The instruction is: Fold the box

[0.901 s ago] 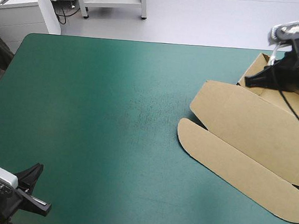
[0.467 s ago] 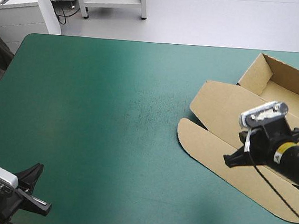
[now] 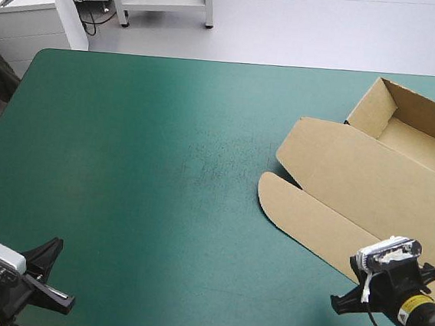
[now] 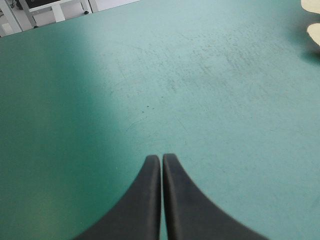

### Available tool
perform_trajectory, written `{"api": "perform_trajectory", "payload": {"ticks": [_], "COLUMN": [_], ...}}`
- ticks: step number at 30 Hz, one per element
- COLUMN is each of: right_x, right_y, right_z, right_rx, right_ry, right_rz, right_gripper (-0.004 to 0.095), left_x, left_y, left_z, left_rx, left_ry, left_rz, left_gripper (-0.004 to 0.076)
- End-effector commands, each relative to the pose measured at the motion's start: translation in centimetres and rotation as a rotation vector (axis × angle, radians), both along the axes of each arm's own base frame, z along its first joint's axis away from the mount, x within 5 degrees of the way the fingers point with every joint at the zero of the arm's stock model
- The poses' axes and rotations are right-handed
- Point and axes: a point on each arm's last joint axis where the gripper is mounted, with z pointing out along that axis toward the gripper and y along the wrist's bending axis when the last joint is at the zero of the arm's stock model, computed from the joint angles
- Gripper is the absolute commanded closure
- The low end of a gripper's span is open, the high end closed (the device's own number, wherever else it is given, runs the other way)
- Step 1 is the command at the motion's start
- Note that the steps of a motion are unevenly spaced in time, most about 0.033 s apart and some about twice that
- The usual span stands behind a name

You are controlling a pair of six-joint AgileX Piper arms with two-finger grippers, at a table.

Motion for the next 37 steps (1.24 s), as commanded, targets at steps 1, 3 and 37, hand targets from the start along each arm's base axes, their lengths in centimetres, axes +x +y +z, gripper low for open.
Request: {"api": "perform_trajectory", "payload": {"ticks": [1,3,37], "right_x": [-0.6,-1.1,-2.0], "right_y": [-0.4,-0.6,-1.1], "right_z": [0.2,0.0,-0.9], "right_rx": [0.036,0.047,0.082], "right_ry": [-0.098,-0.104,-0.123], "right_rz": [0.001,-0.005,-0.014], "right_gripper": [0.0917,0.0917,0.0928], "left_x": [0.2,0.2,0.2], "left_y": [-0.1,-0.1,-0.1], "left_z": [1.2,1.2,1.2], "left_rx": [-0.04,-0.04,-0.04], "left_ry": [-0.07,-0.07,-0.07], "left_rz": [-0.005,-0.005,-0.005], "left_gripper": [0.0734,0.0734,0.0734]}}
